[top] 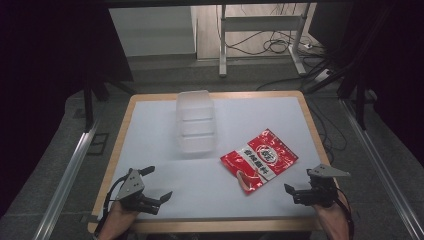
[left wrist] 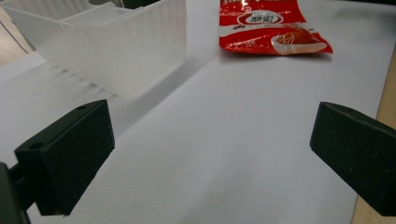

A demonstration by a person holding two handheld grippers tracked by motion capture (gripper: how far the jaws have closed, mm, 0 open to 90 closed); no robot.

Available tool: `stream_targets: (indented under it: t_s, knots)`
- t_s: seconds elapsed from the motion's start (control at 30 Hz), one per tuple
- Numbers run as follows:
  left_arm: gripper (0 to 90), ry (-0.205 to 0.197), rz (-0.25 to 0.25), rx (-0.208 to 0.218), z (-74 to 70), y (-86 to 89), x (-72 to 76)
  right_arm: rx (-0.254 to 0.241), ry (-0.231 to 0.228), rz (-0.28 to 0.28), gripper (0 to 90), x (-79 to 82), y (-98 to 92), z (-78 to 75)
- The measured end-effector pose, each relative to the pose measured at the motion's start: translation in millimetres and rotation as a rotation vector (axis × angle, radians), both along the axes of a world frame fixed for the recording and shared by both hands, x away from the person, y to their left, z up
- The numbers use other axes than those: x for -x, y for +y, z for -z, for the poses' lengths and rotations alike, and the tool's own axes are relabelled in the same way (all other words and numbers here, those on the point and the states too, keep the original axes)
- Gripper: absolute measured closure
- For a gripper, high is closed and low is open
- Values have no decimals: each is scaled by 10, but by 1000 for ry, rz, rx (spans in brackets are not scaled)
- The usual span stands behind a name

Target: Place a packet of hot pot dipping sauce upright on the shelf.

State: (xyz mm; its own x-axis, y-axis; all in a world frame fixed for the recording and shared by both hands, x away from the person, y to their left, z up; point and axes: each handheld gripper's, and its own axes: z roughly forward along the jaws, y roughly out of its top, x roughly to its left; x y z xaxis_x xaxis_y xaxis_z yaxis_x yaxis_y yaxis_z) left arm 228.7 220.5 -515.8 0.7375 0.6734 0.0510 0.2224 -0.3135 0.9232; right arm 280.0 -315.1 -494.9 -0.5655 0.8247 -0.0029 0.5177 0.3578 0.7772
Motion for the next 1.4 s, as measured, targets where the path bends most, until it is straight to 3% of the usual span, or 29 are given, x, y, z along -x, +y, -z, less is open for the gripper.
stream_targets:
  t_s: [0.1, 0.23, 0.37, 0.67, 1.17, 1.4]
  knots:
    - [0, 12, 22, 56, -16, 9, 7, 4, -10, -3, 3, -47, 15, -11]
    - [0, 25, 25, 52, -13, 1, 3, 8, -9, -4, 4, -95, 33, -11]
    - [0, 37, 19, 40, -2, -6, -11, -22, 0, -6, 4, -133, 37, -12]
    - [0, 28, 44, 12, 12, -43, -6, -49, -4, 10, 6, -239, -6, -2]
    - [0, 26, 67, -11, 27, -77, -5, 31, -28, 3, 21, -602, 49, 67]
    - [0, 31, 65, -8, 28, -75, -10, 32, 5, -16, 28, -791, 79, 104]
